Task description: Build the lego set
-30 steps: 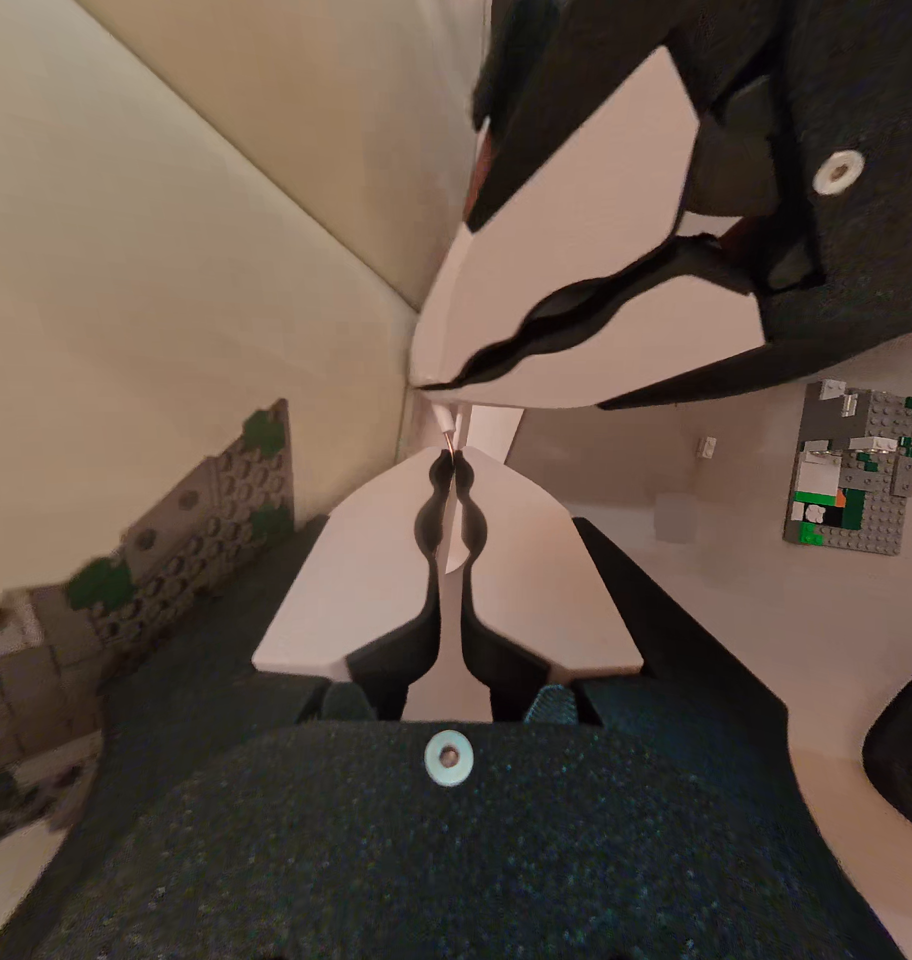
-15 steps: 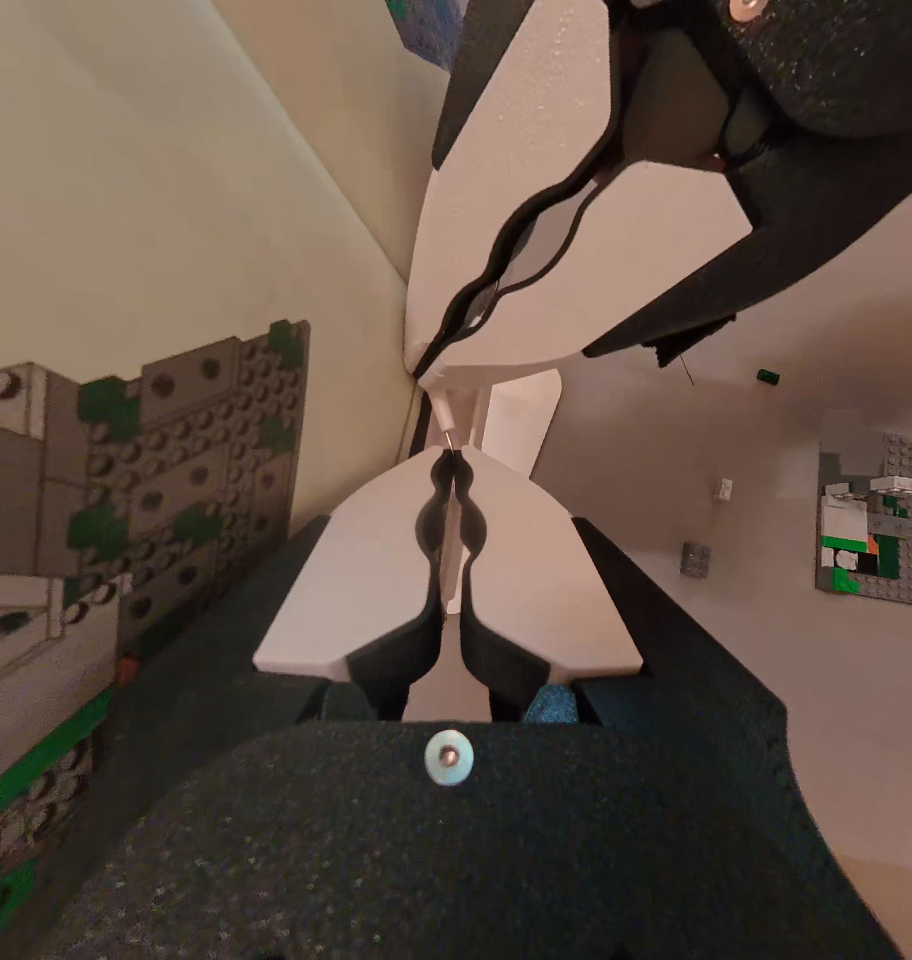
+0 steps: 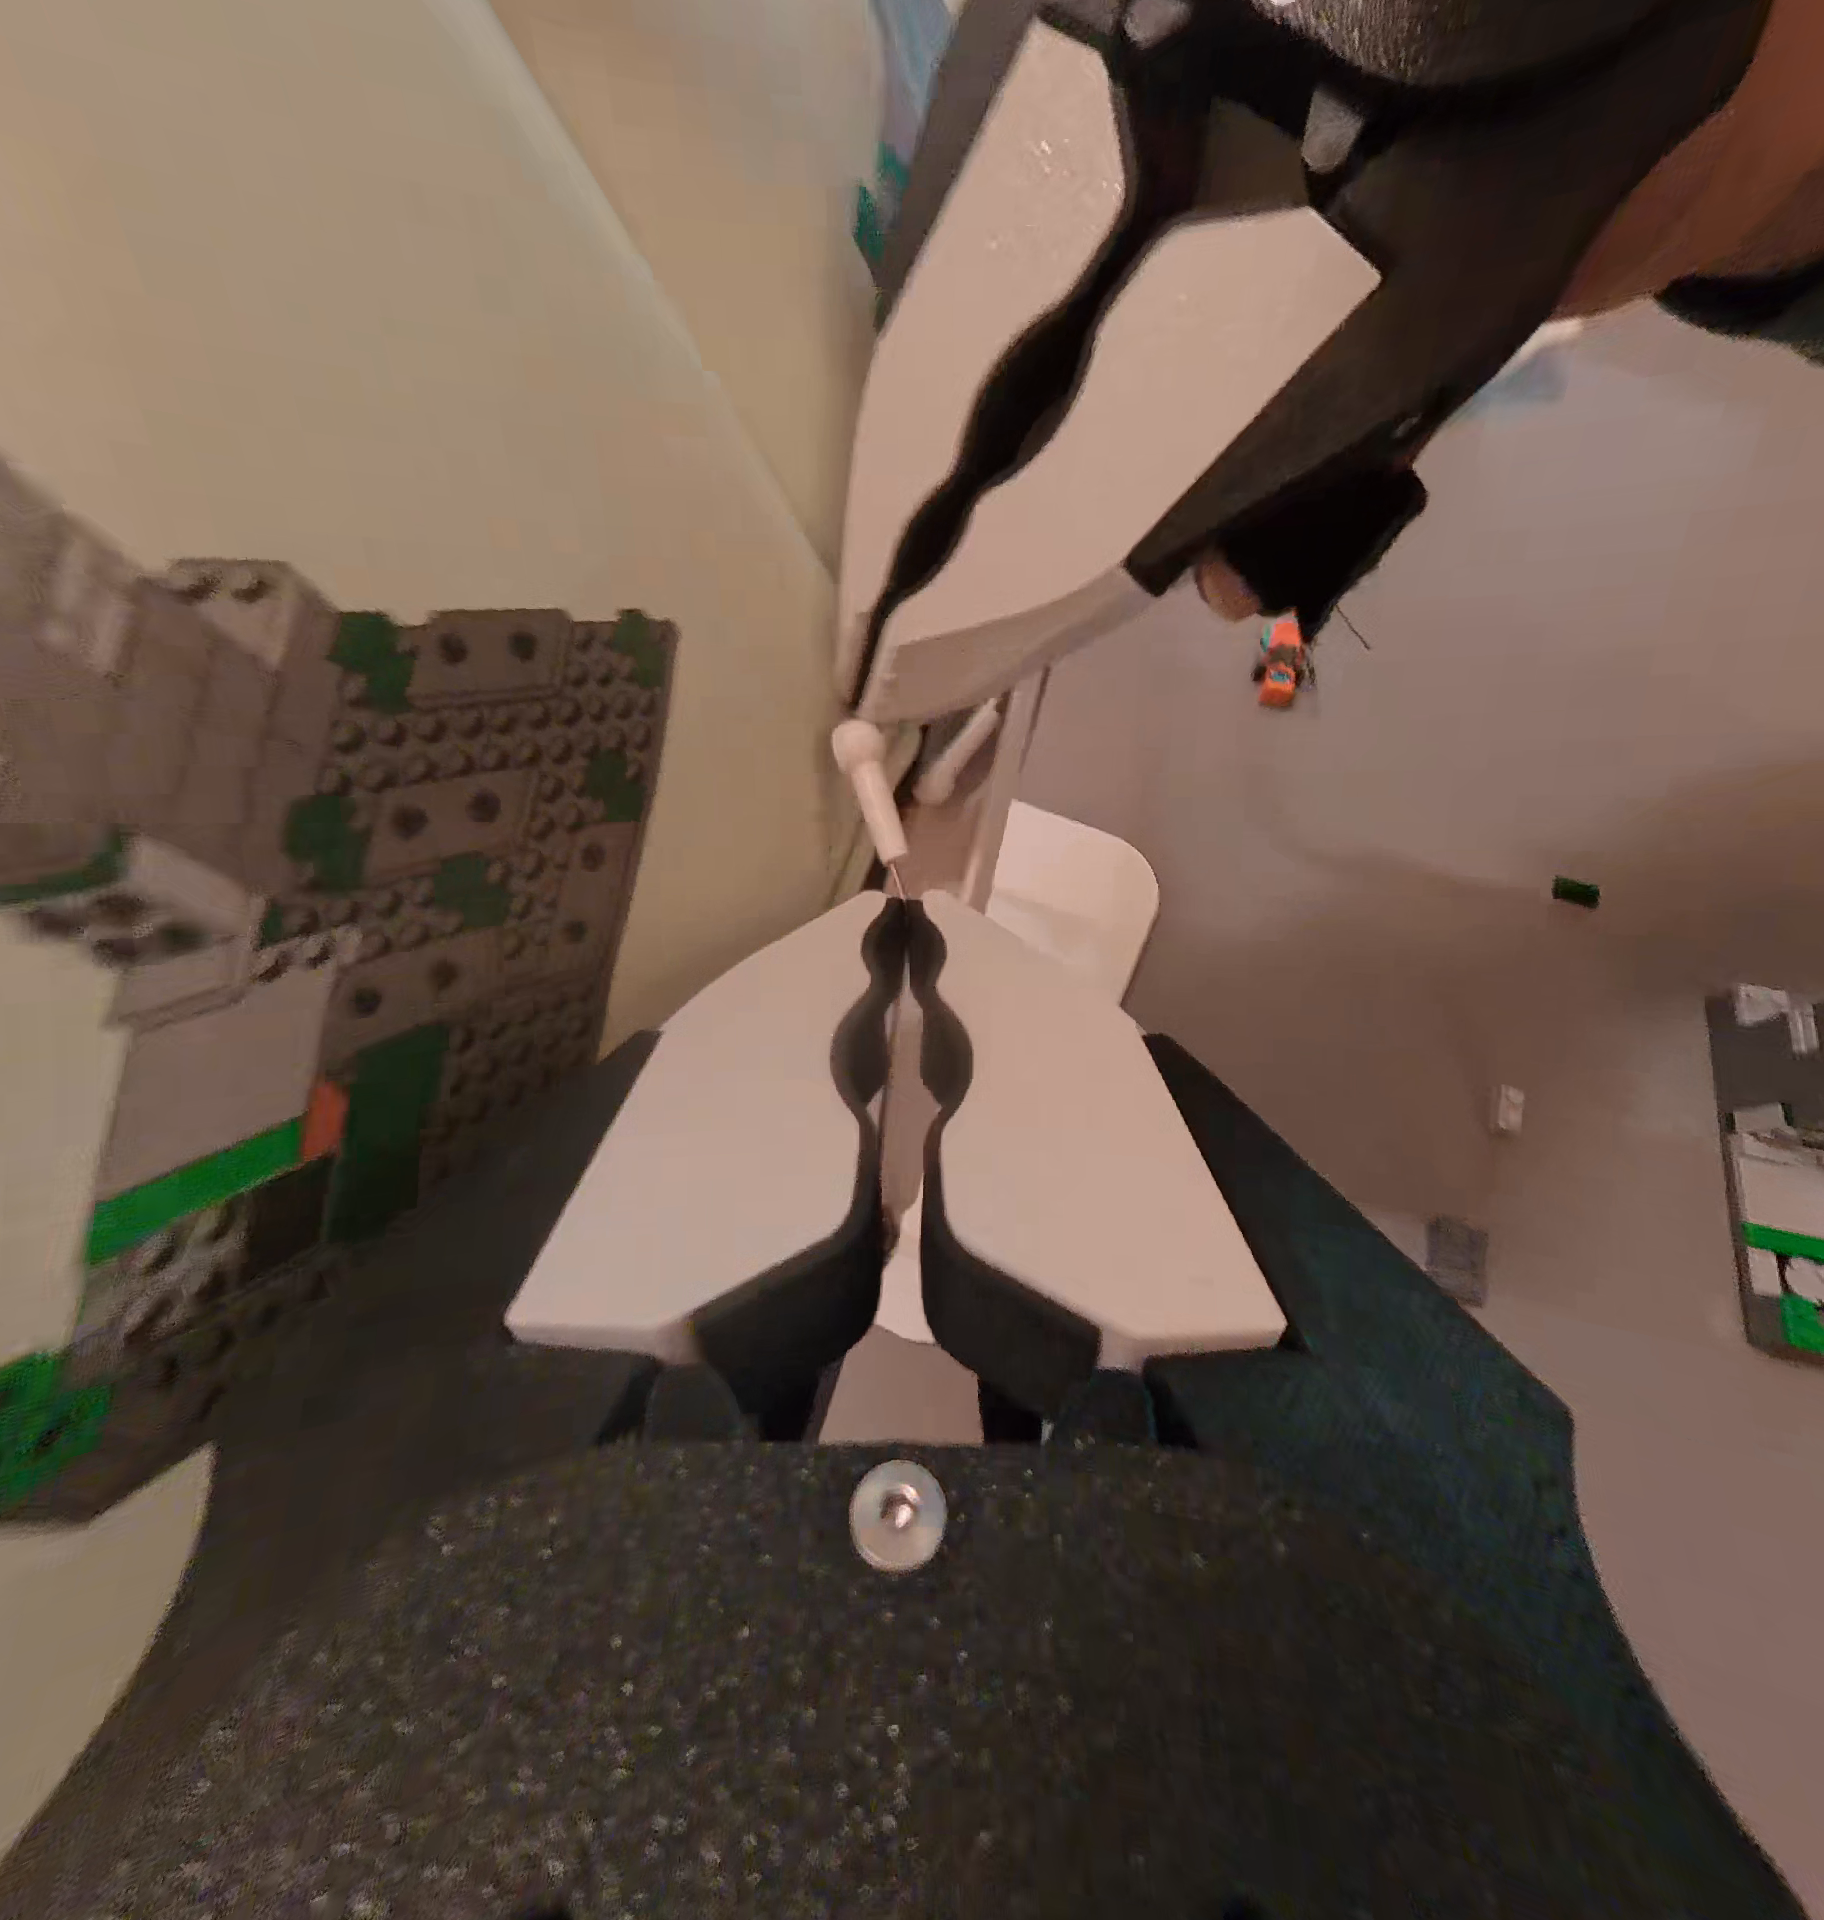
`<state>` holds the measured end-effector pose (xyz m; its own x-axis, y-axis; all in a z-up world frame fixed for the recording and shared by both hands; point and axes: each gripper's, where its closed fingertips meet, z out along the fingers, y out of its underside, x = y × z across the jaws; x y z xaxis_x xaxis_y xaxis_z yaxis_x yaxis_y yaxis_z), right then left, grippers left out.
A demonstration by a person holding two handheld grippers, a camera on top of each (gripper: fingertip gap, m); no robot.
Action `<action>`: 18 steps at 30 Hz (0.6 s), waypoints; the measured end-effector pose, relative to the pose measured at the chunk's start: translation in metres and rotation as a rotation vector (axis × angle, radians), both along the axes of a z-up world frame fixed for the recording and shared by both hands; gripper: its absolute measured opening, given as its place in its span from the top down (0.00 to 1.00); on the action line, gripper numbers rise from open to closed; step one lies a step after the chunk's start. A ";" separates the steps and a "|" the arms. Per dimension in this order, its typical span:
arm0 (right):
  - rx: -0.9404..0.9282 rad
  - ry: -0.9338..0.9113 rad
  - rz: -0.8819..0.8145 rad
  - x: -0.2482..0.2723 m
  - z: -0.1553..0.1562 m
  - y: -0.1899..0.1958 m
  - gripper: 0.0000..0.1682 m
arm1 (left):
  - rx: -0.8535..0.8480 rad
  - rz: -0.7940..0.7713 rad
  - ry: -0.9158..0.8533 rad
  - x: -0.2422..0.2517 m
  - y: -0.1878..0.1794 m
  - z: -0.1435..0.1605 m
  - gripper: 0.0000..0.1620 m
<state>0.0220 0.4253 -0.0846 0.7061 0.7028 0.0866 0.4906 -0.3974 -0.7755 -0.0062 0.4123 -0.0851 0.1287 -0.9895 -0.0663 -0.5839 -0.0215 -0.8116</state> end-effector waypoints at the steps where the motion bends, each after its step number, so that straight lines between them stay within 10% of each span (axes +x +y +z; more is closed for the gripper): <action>1: -0.016 0.002 -0.001 0.002 -0.002 -0.001 1.00 | 0.010 0.025 -0.033 -0.003 0.004 0.005 1.00; 18: 0.127 -0.224 -0.024 0.006 -0.011 -0.003 1.00 | 0.425 0.405 0.035 -0.017 0.023 0.016 0.99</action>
